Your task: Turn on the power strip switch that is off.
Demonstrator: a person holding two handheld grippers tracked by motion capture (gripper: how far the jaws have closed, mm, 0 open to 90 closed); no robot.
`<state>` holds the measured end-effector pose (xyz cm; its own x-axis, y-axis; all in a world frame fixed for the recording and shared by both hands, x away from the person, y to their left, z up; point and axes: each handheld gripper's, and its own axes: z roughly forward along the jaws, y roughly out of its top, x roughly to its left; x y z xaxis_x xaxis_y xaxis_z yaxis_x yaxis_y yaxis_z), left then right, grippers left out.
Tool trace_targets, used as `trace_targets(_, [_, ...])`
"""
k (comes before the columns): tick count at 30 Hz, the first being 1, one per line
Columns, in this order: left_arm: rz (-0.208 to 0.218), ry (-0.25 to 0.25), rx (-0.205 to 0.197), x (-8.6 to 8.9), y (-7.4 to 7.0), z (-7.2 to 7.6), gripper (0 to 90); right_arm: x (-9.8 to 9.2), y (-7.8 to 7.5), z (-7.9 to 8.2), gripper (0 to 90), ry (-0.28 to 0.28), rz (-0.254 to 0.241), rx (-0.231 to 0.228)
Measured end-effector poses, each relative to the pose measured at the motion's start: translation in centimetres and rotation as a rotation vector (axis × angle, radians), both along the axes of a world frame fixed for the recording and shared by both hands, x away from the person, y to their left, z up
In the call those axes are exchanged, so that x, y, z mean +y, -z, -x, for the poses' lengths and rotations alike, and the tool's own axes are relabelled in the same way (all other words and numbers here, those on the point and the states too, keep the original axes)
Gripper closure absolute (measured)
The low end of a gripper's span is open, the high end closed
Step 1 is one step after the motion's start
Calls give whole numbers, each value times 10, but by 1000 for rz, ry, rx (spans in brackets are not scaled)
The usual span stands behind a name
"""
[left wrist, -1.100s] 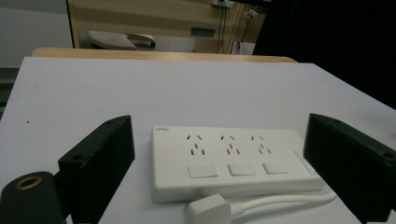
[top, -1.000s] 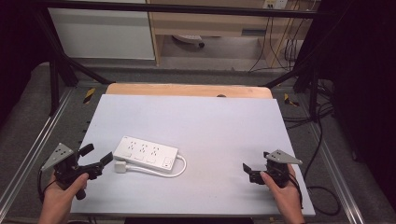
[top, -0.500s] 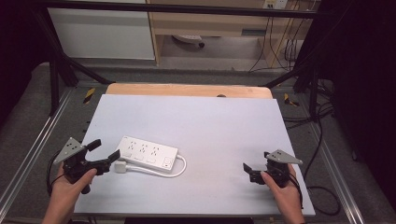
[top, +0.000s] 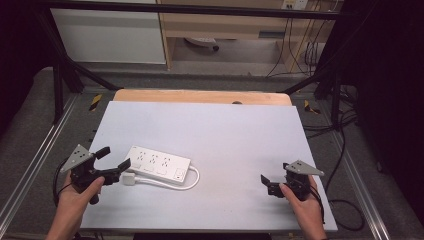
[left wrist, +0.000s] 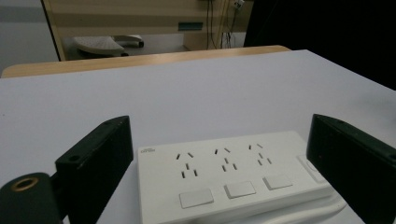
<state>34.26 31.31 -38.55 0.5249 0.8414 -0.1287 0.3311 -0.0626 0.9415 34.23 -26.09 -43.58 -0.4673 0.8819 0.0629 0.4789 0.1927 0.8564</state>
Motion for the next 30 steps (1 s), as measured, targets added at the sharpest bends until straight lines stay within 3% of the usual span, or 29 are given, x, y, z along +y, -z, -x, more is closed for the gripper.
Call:
trace_targets(16, [-15, -13, 12, -4, -2, -11, 51, -1, 0, 0, 32, 5, -3, 5])
trace_targets(30, [-48, -1, 34, -12, -1, -25, 121, -2, 0, 0, 35, 8, -2, 3])
